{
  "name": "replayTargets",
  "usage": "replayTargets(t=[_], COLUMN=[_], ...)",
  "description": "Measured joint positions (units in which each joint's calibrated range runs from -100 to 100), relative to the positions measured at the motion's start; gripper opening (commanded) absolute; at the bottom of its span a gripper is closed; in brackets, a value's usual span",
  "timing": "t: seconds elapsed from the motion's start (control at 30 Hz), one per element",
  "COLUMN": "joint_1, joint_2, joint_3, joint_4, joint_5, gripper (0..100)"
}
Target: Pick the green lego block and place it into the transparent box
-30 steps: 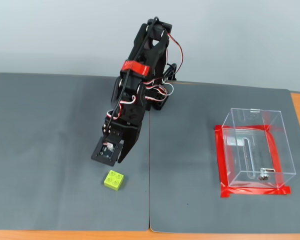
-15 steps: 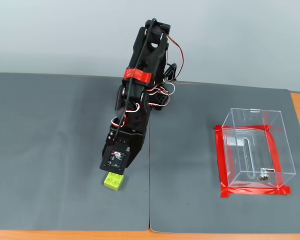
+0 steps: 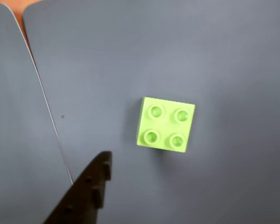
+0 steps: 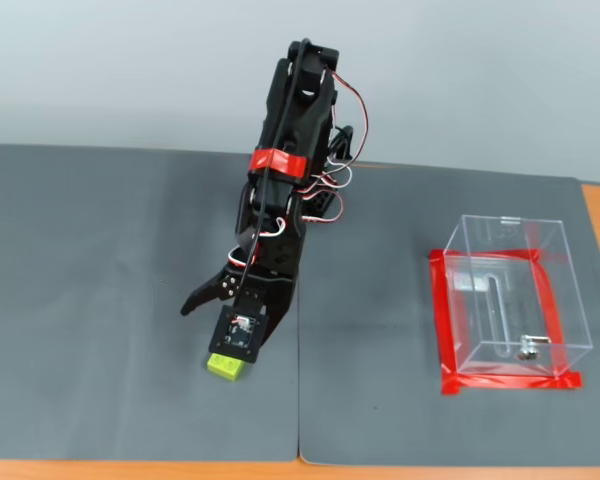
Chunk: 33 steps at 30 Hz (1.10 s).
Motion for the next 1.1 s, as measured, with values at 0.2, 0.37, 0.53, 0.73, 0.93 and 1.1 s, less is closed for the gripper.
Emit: replayTargets(t=[0.2,0.37,0.53,0.73,0.93,1.1], joint_1=[-0.07,-0.07,-0.07,-0.15,0.52,0.59], joint_2=[2.72,5.35,8.33,12.06,16.48,17.33], joint_3=[0.0,-0.18,-0.45,-3.14,-6.83,-7.0], joint_4=[-0.09,-2.17,-6.24,-6.94,-6.94,-6.94], joint_5=[0.0,-0.1,-0.1,-0.1,-0.1,0.0], gripper=[46,46,46,46,46,46])
